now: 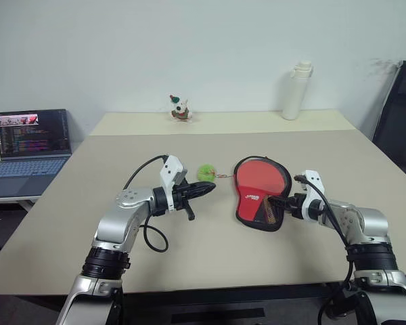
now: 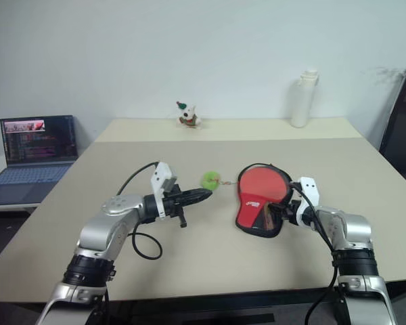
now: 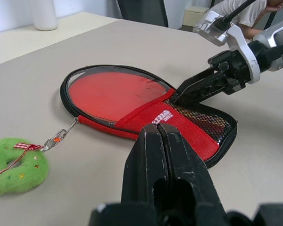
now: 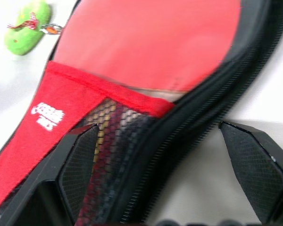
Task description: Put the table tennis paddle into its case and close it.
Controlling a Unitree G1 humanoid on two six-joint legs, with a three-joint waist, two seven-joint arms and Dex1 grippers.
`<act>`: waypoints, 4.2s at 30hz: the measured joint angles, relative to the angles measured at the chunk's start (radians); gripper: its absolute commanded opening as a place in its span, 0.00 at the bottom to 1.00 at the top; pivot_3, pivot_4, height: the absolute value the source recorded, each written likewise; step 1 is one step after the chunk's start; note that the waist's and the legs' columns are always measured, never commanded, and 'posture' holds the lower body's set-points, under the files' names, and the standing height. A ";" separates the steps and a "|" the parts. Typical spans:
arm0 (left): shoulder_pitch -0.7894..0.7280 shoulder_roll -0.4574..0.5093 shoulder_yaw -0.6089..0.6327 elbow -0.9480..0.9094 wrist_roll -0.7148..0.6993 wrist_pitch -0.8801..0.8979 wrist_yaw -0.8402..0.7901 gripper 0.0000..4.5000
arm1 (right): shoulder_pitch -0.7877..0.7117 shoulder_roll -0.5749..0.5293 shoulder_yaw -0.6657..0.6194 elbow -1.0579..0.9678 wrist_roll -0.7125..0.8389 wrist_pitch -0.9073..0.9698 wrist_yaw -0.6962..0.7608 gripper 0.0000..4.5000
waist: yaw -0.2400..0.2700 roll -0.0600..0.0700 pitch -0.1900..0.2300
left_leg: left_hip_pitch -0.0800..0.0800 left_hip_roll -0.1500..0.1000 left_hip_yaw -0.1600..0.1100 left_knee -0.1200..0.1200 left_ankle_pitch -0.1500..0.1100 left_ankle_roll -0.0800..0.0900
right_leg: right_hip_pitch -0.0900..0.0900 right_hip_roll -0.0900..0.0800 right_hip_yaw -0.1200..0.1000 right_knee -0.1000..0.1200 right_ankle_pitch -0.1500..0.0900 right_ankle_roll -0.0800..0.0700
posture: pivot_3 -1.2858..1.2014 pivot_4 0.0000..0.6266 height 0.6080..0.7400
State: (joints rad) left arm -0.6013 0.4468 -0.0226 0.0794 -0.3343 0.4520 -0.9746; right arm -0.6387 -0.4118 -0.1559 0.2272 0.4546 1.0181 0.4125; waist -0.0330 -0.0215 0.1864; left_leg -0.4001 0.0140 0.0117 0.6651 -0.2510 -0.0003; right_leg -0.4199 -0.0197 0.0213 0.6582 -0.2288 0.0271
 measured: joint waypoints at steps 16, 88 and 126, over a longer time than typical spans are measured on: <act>0.127 0.123 -0.002 -0.105 -0.055 0.034 -0.099 0.00 | -0.017 0.022 0.042 -0.011 0.004 0.071 0.072 0.02 | -0.006 0.000 0.000 | 0.001 0.001 0.000 -0.001 0.000 0.000 | -0.001 0.001 0.000 0.001 -0.001 -0.002 | 0.52 0.24 1.00; -0.323 -0.080 -0.010 0.761 0.184 -0.195 0.329 0.99 | 0.253 0.004 0.036 -0.684 0.206 0.099 -0.018 1.00 | 0.005 -0.003 -0.001 | -0.002 -0.002 -0.004 -0.002 0.000 0.000 | -0.001 -0.001 -0.005 -0.001 -0.006 0.003 | 0.52 0.24 1.00; -0.371 -0.054 0.007 0.840 0.225 -0.257 0.177 0.99 | 0.073 0.172 0.454 -0.191 -0.239 -0.335 0.112 1.00 | 0.003 -0.006 -0.002 | -0.002 -0.002 -0.004 0.000 0.000 -0.001 | -0.001 -0.002 -0.005 0.002 -0.003 -0.002 | 0.52 0.24 1.00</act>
State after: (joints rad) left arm -0.9725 0.3928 -0.0159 0.9191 -0.1092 0.1946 -0.7972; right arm -0.5652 -0.2394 0.2978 0.0364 0.2159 0.6827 0.5243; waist -0.0304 -0.0279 0.1844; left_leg -0.4016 0.0118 0.0080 0.6646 -0.2507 -0.0010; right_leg -0.4206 -0.0218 0.0164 0.6598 -0.2314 0.0248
